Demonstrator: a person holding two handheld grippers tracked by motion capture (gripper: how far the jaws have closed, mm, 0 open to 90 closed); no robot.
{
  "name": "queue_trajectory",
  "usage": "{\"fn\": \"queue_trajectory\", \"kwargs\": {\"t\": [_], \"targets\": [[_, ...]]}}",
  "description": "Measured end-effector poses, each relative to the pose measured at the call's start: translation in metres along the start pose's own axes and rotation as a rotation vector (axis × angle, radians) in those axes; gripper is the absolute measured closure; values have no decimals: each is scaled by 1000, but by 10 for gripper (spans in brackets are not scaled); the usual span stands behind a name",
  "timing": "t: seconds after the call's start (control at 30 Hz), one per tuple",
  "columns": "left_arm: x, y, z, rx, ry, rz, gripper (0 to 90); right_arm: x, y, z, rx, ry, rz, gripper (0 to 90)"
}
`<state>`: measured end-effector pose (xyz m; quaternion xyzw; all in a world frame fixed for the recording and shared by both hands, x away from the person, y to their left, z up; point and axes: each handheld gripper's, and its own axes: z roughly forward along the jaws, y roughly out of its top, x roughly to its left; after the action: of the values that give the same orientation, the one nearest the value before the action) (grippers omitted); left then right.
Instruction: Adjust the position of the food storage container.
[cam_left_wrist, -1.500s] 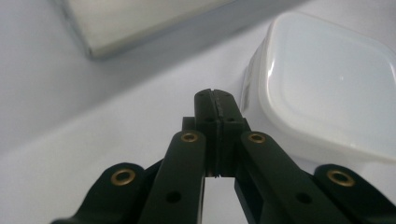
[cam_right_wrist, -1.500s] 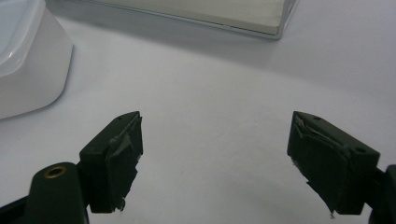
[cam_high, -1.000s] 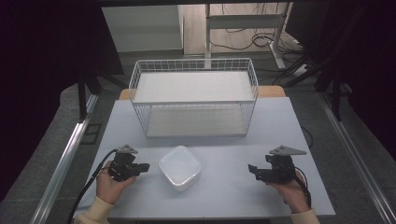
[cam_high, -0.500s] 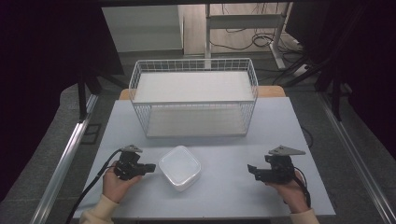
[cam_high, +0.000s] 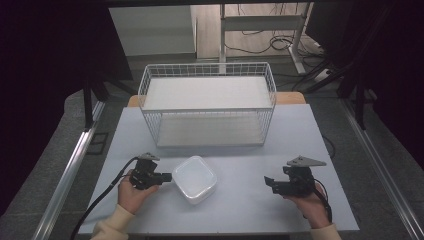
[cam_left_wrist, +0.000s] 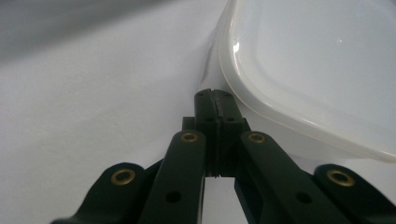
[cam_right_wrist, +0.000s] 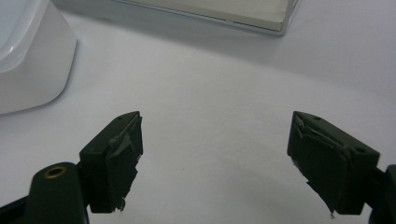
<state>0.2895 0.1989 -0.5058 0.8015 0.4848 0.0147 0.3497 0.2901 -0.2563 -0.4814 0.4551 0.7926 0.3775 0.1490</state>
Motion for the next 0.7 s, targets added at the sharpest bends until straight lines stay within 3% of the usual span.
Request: {"fn": "queue_trajectory", "kwargs": {"t": [0.47,0.7], "targets": [[-19,23,21,4,-31,27,900,0,0,-1,-2,3,0,181],[-32,37,39,16,-72,42,900,0,0,-1,0,3,0,181]]}}
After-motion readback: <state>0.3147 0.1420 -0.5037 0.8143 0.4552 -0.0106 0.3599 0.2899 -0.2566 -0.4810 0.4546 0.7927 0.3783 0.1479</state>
